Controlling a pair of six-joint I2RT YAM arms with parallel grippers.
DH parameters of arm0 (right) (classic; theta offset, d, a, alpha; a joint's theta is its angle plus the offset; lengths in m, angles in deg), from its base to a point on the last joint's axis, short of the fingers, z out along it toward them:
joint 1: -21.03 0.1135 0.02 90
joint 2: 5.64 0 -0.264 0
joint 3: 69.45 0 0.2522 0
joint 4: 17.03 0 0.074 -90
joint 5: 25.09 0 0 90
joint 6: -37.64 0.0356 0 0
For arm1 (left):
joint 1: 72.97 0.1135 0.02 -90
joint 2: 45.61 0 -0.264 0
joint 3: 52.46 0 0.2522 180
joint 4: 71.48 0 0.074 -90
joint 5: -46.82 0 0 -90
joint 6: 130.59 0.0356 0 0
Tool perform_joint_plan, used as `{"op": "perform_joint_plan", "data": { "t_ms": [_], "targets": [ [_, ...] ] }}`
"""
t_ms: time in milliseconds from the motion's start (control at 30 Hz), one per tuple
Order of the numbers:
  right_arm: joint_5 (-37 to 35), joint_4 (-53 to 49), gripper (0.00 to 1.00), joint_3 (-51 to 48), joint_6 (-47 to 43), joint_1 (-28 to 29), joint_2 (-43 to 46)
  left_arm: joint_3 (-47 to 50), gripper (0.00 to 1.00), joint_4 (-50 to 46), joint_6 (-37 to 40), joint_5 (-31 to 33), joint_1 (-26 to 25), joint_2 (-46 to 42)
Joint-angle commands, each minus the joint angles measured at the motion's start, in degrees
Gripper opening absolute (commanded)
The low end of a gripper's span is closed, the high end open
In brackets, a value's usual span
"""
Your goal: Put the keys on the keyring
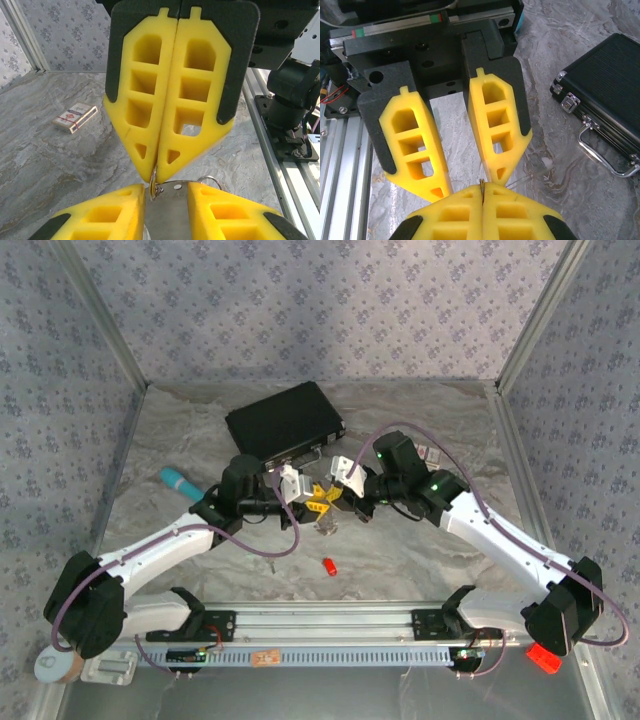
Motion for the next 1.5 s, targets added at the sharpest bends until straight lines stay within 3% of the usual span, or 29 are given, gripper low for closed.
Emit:
{"op": "perform_joint_plan", "data": {
  "t_ms": [0, 267, 467, 533, 600, 700, 800, 1000, 1167, 1467],
  "targets": [
    [1.93, 2.18, 0.0, -0.25, 1.32, 0.44, 0.94, -0.42, 0.26, 0.82, 0.37, -2.21, -0.42, -1.08],
    [2.55, 2.48, 0.0, -0.45, 1.49, 0.68, 0.44, -0.47, 0.15, 0.26, 1.5, -2.35, -0.67, -1.41],
    [2.18, 1.84, 0.0, -0.59, 1.49, 0.81, 0.39, -0.55, 0.0, -0.02, 2.14, -1.74, -0.77, -2.12],
    [1.16, 1.78, 0.0, -0.53, 1.57, 0.79, 0.58, -0.54, 0.0, -0.19, 1.68, -0.57, -0.77, -2.48],
    [-1.09, 2.36, 0.25, -0.55, 2.54, 0.55, 1.21, -0.83, 0.0, -0.5, -0.47, 2.2, -0.99, -2.74],
    [-4.35, 3.46, 0.46, -1.11, 3.95, -0.94, 3.5, -2.32, 0.0, -3.61, -6.92, 10.25, -1.54, -3.03],
    [-6.53, 4.47, 0.46, -2.54, 4.66, -2.75, 6.79, -4.97, 0.0, -8.9, -16.58, 20.74, -2.47, -3.31],
    [-8.07, 4.68, 0.37, -5.5, 3.48, 0.67, 9.85, -9.12, 0.0, -17.57, -35.06, 33.02, -3.68, -3.03],
    [-8.23, 12.31, 0.27, -10.0, 5.36, 6.61, 10.31, -13.39, 0.0, -26.53, -48.65, 37.39, -4.57, -1.64],
    [-15.15, 31.06, 0.23, -17.76, 10.57, 14.17, 6.76, -23.18, 0.0, -43.17, -67.69, 37.89, -4.64, 2.44]
  ]
}}
